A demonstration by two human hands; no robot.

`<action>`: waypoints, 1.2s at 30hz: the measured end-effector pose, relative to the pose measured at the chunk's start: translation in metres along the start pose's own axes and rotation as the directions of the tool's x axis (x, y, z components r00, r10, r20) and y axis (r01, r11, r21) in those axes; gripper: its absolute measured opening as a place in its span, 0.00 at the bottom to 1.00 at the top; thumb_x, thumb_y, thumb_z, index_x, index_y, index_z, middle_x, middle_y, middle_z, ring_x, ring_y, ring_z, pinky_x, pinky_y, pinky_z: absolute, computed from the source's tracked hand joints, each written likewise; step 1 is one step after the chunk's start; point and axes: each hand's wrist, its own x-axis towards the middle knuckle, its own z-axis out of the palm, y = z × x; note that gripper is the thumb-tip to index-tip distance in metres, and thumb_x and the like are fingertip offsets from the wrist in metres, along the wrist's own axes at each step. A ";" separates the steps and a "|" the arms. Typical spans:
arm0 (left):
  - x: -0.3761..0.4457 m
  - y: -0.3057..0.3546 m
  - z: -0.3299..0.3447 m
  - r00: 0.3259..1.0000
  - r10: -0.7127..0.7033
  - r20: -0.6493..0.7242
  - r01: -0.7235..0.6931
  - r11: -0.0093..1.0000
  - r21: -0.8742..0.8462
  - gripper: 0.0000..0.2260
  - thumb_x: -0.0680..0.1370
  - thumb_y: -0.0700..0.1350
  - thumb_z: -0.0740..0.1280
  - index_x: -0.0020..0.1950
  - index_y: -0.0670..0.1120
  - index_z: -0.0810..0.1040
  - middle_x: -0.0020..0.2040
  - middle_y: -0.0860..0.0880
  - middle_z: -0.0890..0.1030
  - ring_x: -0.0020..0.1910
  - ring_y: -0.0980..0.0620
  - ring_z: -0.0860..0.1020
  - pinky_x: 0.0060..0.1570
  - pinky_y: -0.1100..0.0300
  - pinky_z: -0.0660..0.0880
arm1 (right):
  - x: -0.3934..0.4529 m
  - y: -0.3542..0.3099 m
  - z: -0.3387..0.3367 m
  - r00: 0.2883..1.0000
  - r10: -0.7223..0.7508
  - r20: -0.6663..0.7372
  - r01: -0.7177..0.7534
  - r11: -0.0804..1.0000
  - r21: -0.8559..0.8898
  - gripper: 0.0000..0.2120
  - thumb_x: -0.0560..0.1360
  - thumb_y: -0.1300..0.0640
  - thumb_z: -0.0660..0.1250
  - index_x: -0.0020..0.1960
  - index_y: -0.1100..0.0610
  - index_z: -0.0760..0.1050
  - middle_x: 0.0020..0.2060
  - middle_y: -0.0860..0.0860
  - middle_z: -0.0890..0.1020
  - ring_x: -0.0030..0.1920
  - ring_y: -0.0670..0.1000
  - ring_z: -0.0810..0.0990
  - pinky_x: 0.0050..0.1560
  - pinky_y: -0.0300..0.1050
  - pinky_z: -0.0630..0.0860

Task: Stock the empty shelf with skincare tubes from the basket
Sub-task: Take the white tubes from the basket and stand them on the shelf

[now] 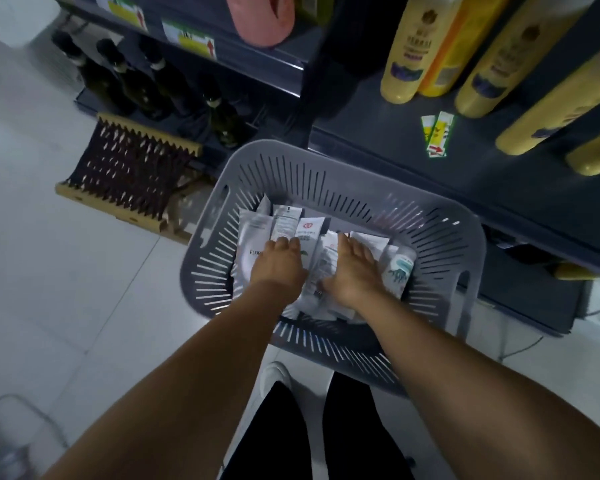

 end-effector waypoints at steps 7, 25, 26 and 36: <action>0.015 0.013 0.025 0.998 -0.066 0.000 0.066 0.997 -0.044 0.17 0.79 0.43 0.61 0.67 0.39 0.68 0.66 0.42 0.66 0.66 0.44 0.65 0.59 0.51 0.70 | 0.030 0.013 0.008 0.996 0.044 0.083 -0.034 0.993 -0.111 0.53 0.72 0.43 0.70 0.77 0.52 0.33 0.78 0.54 0.38 0.77 0.56 0.37 0.77 0.54 0.42; 0.019 0.024 0.023 0.990 -0.118 0.078 0.135 0.954 -0.269 0.21 0.78 0.39 0.62 0.71 0.42 0.65 0.68 0.39 0.67 0.63 0.42 0.74 0.63 0.51 0.73 | 0.031 0.019 -0.007 0.937 0.253 -0.240 -0.043 0.766 0.642 0.24 0.75 0.64 0.67 0.69 0.51 0.69 0.56 0.52 0.80 0.48 0.53 0.80 0.45 0.44 0.77; 0.020 0.024 0.024 0.988 -0.132 0.080 0.150 0.943 -0.297 0.22 0.77 0.39 0.64 0.70 0.42 0.65 0.67 0.39 0.70 0.62 0.41 0.75 0.62 0.50 0.73 | 0.028 0.014 -0.001 0.942 0.265 -0.207 -0.059 0.737 0.674 0.30 0.74 0.65 0.68 0.72 0.51 0.64 0.54 0.51 0.80 0.48 0.52 0.80 0.43 0.42 0.76; 0.022 0.031 0.035 0.987 -0.145 0.068 0.160 0.930 -0.331 0.15 0.77 0.39 0.63 0.63 0.37 0.71 0.62 0.39 0.77 0.63 0.42 0.74 0.59 0.55 0.71 | 0.024 -0.005 0.021 0.950 0.236 -0.205 -0.188 0.956 0.227 0.15 0.76 0.66 0.59 0.63 0.60 0.71 0.57 0.59 0.79 0.57 0.60 0.77 0.53 0.47 0.72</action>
